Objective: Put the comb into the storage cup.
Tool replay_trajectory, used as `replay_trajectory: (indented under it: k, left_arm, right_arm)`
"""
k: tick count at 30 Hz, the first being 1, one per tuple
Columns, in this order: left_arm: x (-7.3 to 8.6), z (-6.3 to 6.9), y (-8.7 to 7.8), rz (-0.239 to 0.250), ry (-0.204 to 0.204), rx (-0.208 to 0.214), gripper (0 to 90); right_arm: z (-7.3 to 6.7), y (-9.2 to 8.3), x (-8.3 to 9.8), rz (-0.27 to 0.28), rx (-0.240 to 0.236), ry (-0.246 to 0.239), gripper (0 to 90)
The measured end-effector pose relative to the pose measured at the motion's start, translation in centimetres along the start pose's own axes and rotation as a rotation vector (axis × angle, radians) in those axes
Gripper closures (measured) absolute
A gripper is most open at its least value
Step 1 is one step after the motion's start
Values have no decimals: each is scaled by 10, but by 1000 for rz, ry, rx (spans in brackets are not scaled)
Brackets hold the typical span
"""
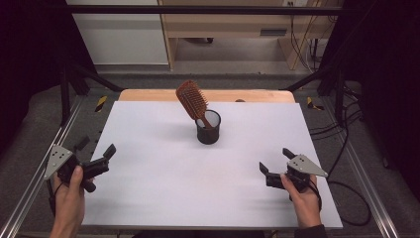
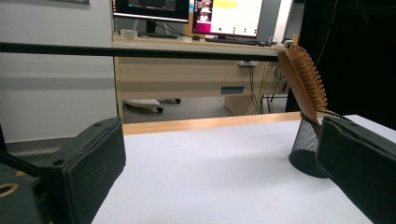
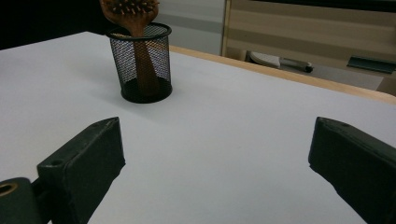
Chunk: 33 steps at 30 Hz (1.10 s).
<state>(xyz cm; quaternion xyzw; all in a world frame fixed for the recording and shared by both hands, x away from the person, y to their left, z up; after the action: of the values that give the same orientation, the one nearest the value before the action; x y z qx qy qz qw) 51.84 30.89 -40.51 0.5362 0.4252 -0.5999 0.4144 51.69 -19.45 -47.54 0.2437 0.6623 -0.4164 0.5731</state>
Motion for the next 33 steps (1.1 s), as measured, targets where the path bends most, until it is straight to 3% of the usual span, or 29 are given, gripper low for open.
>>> replay_trajectory:
  k: [15, 33]
  left_arm:
    - [18, 11, -6, -16, 0, 29, 19]
    - [30, 23, -14, -21, -1, 53, 19]
  right_arm:
    - [0, -2, 2, 3, -6, -26, 36]
    - [1, -4, 2, 8, -11, -24, 36]
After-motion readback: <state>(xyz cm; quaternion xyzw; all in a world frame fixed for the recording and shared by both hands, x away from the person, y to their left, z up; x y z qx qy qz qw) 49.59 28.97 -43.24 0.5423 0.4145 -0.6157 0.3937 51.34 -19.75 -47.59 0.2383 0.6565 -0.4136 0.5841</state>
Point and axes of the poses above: each handheld gripper's, and its own axes: y roughly forward along the jaws, x roughly out of its underside, z roughly to its right, the point moved 10 cm from there along y, roughly forward along the jaws, and after that the axes turned 5 degrees about -x, right-handed, at the moved point
